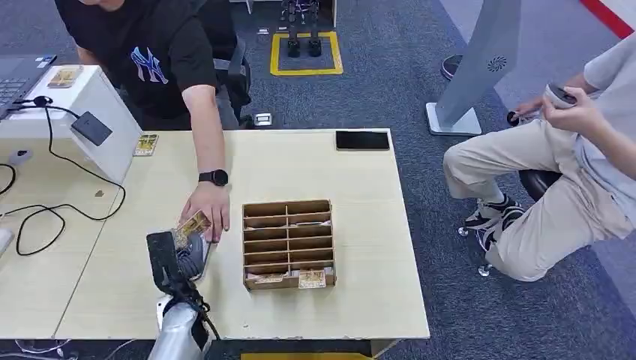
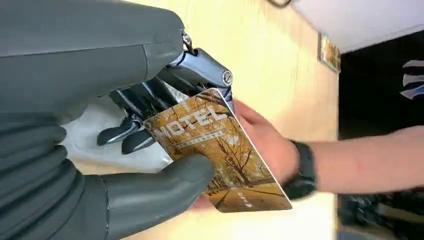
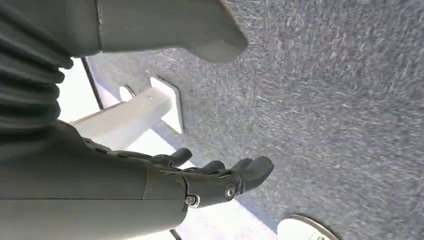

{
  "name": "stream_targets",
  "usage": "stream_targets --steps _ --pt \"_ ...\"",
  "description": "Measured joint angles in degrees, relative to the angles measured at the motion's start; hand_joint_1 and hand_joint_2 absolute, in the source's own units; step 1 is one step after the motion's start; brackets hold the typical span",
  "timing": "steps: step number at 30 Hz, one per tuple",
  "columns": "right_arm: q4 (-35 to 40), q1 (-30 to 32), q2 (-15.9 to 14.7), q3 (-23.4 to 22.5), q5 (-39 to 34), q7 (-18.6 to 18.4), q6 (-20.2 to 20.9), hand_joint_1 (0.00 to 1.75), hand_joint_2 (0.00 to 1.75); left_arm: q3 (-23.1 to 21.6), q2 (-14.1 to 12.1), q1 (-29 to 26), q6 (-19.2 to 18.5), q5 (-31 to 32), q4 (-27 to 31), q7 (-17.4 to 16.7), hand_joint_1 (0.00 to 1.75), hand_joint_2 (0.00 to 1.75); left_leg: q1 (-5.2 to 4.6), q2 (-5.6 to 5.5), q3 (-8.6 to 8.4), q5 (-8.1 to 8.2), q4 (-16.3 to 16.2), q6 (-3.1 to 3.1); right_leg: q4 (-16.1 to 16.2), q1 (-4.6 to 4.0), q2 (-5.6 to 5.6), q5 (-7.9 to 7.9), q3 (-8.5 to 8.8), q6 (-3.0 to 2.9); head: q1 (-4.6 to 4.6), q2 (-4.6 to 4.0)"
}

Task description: Pass the card to the sensor for recognition and then transmit it.

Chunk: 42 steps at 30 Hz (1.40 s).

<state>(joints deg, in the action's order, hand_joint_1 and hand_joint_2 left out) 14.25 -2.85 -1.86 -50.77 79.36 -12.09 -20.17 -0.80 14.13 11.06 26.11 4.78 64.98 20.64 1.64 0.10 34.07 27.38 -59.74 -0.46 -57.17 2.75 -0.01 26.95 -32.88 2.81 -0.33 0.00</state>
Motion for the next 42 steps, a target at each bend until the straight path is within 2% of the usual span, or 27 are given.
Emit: stream_targets --steps 2,5,7,10,20,27,30,33,34,35,37,38,42 --pt "0.0 0.1 0.0 -0.2 0.5 0.5 -1.0 0.00 0.00 -3.9 -1.1 0.8 -2.2 -7.2 5.0 -2.3 1.75 1.75 -0.01 -0.04 0.05 0.00 0.0 0.00 0.0 0.01 -0.08 0.00 0.04 0.00 -0.02 0.00" --pt "0.0 -0.2 0.4 -0.4 0.7 1.2 -2.6 0.00 0.00 -7.7 -2.2 1.1 -3.8 -12.5 10.1 -3.8 1.75 1.75 -0.01 0.02 0.00 0.01 0.0 0.00 0.0 0.01 0.07 0.00 0.03 0.00 -0.02 0.00" --pt "0.0 -0.2 0.5 -0.5 0.9 1.2 -2.7 0.00 0.00 -9.5 -2.8 1.1 -3.4 -13.3 12.5 -3.8 1.75 1.75 -0.01 0.02 0.01 0.01 0.0 0.00 0.0 0.01 0.08 0.00 -0.01 0.00 0.00 0.00" --pt "0.0 -0.2 0.8 -1.1 0.5 1.2 -2.5 0.00 0.00 -11.9 -3.7 1.7 -0.8 -11.8 14.1 -3.8 1.75 1.75 -0.01 0.01 0.02 0.01 0.0 0.00 0.0 0.01 0.05 0.02 -0.02 0.00 0.00 0.00" --pt "-0.2 -0.2 1.3 -1.7 0.5 1.1 -2.0 0.00 0.00 -14.2 -5.1 3.5 1.0 -11.2 14.1 -4.8 1.75 1.75 -0.01 0.07 0.02 0.02 0.0 0.00 0.0 0.01 0.09 0.02 -0.04 0.00 -0.02 0.00" --pt "-0.3 -0.7 1.6 -1.7 1.2 0.4 -1.3 0.00 0.00 -14.7 -5.9 6.8 2.3 -10.5 11.9 -7.6 1.75 1.75 -0.01 0.06 0.02 0.01 0.0 0.00 0.0 0.01 0.07 0.01 -0.04 0.00 0.00 0.00" --pt "-0.3 -1.3 1.8 -1.7 1.7 0.0 -0.8 0.00 0.00 -14.7 -6.2 10.3 4.4 -9.6 8.6 -8.6 1.75 1.75 -0.01 0.06 0.02 0.00 0.0 0.00 0.0 0.01 0.07 0.00 -0.03 0.00 -0.02 0.00" --pt "-0.4 -1.9 2.1 -1.7 2.1 -0.5 -0.2 0.00 0.00 -14.7 -6.6 14.3 9.1 -5.0 3.9 -8.6 1.75 1.75 0.00 0.06 0.01 -0.08 0.0 0.01 0.0 0.00 0.07 -0.02 -0.02 -0.01 -0.02 0.00" --pt "-0.4 -2.0 2.1 -1.7 2.1 -0.5 0.0 0.00 0.00 -14.7 -6.8 15.9 11.0 -2.0 1.9 -8.7 1.01 1.75 0.00 0.06 0.02 -0.09 0.0 -0.01 0.0 0.00 0.08 -0.07 -0.02 -0.03 0.00 0.00" --pt "-0.4 -2.2 2.3 -1.7 2.1 -0.7 0.2 0.00 0.00 -14.6 -6.9 17.2 12.5 2.3 0.1 -8.7 0.00 1.75 0.00 0.06 0.02 -0.09 0.0 -0.01 0.0 0.00 0.08 -0.07 -0.01 -0.03 -0.02 0.00" --pt "-0.4 -2.2 2.4 -1.7 2.1 -1.0 0.4 0.00 0.00 -13.5 -7.0 18.9 13.4 10.7 -2.3 -8.6 0.00 1.75 0.00 0.06 0.02 -0.09 0.0 -0.01 0.0 0.00 0.08 -0.07 -0.01 -0.02 -0.02 0.00" --pt "-0.4 -2.2 2.4 -1.7 2.2 -1.1 0.4 0.00 0.00 -12.6 -6.9 19.4 13.4 12.6 -2.9 -8.6 0.00 1.75 0.00 0.07 0.01 -0.09 0.0 -0.01 0.0 0.00 0.10 -0.07 -0.01 -0.03 0.00 0.00" --pt "-0.4 -2.2 2.4 -1.6 2.2 -1.5 0.3 0.00 0.00 -10.2 -6.6 20.4 13.6 11.6 -4.2 -8.1 0.00 1.75 0.00 0.06 0.03 -0.08 0.0 0.00 0.0 0.00 0.11 -0.06 -0.03 -0.03 -0.02 0.00"
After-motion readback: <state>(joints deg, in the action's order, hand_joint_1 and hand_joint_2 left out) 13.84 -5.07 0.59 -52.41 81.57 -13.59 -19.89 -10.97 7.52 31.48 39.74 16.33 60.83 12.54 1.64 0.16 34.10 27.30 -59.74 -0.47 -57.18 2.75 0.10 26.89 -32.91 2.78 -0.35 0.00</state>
